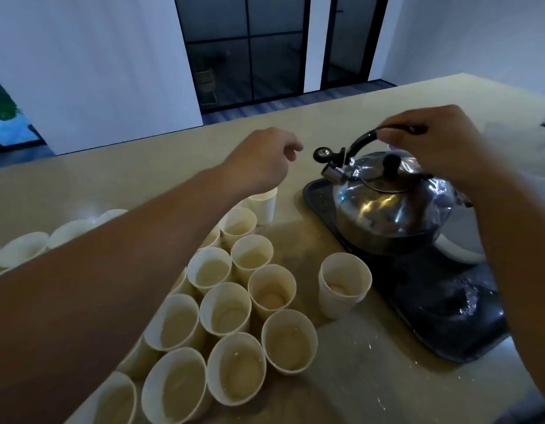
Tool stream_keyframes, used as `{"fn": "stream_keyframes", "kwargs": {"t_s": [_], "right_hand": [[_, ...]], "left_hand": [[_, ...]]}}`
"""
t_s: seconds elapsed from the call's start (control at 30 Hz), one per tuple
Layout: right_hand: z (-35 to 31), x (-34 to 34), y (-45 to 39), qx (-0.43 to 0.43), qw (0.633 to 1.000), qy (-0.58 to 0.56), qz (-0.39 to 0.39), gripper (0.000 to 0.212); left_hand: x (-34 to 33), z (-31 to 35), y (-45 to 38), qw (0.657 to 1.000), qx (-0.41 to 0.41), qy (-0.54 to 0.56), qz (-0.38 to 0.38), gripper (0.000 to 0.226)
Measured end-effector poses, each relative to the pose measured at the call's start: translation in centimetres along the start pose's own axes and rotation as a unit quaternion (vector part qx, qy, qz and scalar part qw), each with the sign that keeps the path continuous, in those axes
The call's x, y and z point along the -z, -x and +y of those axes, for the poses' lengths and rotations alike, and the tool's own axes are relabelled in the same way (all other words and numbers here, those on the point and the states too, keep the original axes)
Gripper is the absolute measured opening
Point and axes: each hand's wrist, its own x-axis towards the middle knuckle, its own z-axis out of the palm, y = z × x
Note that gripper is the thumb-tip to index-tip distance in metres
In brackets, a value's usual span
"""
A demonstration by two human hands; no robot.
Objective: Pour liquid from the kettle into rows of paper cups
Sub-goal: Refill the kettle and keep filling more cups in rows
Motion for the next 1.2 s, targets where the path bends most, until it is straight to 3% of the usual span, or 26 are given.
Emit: {"fn": "stream_keyframes", "kwargs": {"t_s": [0.23, 0.77, 1.2], "right_hand": [[-1.8, -3.9, -4.3, 0.017, 0.996, 0.051, -0.076, 0.010], [-5.2, -8.9, -9.0, 0.084, 0.973, 0.110, -0.182, 0.012], [-7.1, -9.7, -10.1, 0.093, 0.956, 0.175, -0.215, 0.022]], "left_hand": [[0.1, -1.8, -1.4, 0.999, 0.013, -0.033, -0.032, 0.067], [0.3, -5.7, -2.5, 0.997, 0.060, 0.029, -0.047, 0.061], [0.1, -6.5, -2.6, 0.995, 0.075, 0.038, -0.044, 0.055]]}}
